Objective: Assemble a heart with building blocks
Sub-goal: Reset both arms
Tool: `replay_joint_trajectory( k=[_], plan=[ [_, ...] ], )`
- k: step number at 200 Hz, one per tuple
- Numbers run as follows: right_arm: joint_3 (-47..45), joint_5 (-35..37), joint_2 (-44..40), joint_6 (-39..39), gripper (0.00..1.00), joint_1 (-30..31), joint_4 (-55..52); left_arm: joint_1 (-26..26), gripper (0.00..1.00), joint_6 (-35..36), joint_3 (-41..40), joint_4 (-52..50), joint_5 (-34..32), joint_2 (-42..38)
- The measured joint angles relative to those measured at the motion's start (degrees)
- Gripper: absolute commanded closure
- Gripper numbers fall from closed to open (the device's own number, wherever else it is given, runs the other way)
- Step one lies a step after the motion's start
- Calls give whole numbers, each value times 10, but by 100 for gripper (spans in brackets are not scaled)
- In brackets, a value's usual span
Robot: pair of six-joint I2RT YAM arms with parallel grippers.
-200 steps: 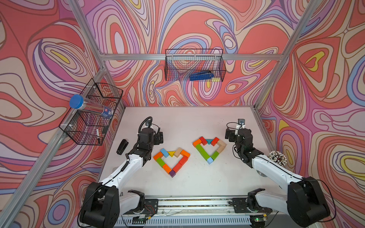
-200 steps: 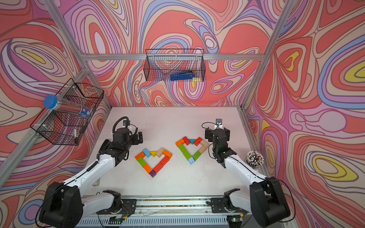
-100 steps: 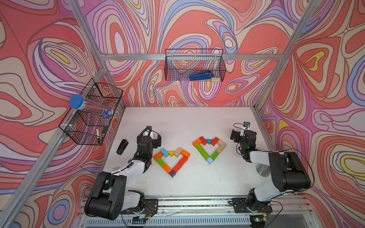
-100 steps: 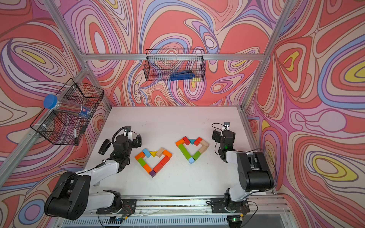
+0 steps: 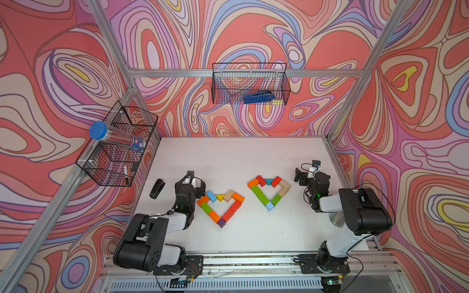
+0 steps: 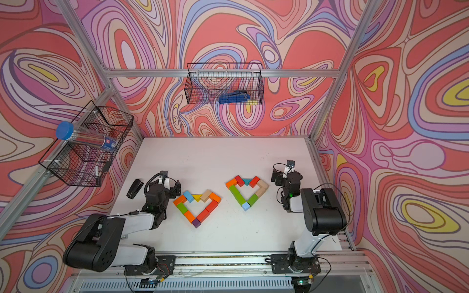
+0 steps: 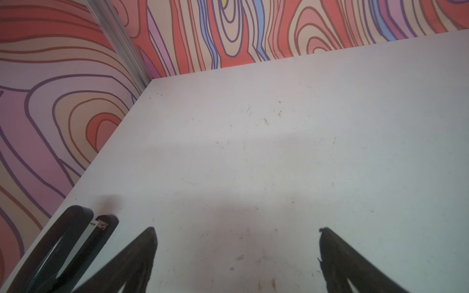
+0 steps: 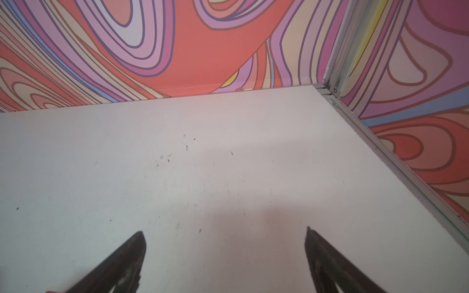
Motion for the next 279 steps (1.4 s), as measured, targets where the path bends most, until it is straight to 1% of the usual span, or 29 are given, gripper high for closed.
replay_joint_trajectory(
  k=[19,25,40,54,72,92,118,185,218,279],
  plan=[
    [0,2,0,0,2,0,9,13,1,0,-19,82,4,69],
    [-2,4,0,1,2,0,12,16,1,0,-19,85,6,83],
    [-3,14,0,5,2,0,18,24,1,-3,-14,73,18,78],
    [-4,24,0,8,2,0,20,33,0,-6,12,61,31,76],
    [-4,31,0,11,2,0,21,63,1,-21,62,17,56,76],
    [-4,33,0,12,2,0,23,83,1,-33,73,8,69,72],
    [-5,35,0,13,2,0,25,83,1,-37,73,-7,84,71],
    [-5,36,0,13,2,0,26,83,1,-40,73,-21,97,72],
    [-2,0,1,1,2,0,18,83,1,-40,73,-22,99,72],
    [0,-25,2,-7,2,0,10,83,1,-40,73,-22,99,71]
  ],
)
